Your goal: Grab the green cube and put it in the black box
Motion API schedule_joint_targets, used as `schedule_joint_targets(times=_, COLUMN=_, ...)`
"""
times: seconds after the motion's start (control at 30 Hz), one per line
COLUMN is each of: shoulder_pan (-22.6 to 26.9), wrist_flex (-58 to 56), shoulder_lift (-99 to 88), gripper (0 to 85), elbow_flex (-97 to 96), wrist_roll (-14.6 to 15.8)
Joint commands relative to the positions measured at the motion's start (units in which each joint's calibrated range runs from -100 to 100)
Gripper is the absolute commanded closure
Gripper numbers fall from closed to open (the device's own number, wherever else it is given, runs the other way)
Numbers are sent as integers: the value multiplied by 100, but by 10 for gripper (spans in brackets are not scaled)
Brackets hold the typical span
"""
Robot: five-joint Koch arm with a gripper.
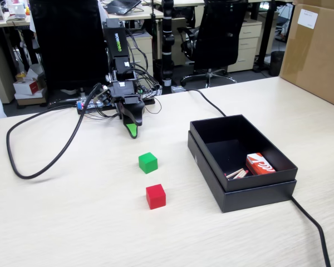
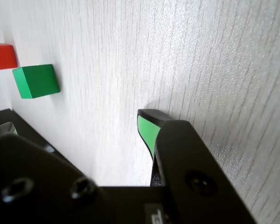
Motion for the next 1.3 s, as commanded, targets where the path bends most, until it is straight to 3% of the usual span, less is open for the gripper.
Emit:
schedule_joint_targets(times=0.0, shoulder_pan=-24, wrist_flex=-309, shoulder_lift=-13, gripper=363, elbow_flex=-116, wrist_roll=-5)
schedule_joint_targets(times=0.47, shoulder_pan=-10, wrist_flex=-2953, shoulder_lift=148, gripper=372, elbow_flex=2876, wrist_roll=166)
schedule_joint_targets(times=0.67, shoulder_pan=34, wrist_flex=-3272, shoulder_lift=572, gripper=380, elbow_flex=3892, wrist_roll=210)
schedule_joint_targets(times=1.1, shoulder_pan=-54, wrist_flex=-3618, shoulder_lift=4462, gripper=380, elbow_flex=6720, wrist_roll=195)
schedule_joint_targets(times=1.27, shoulder_pan=-68, wrist_flex=-3618, shoulder_lift=4841, gripper=380, elbow_flex=7083, wrist_roll=181)
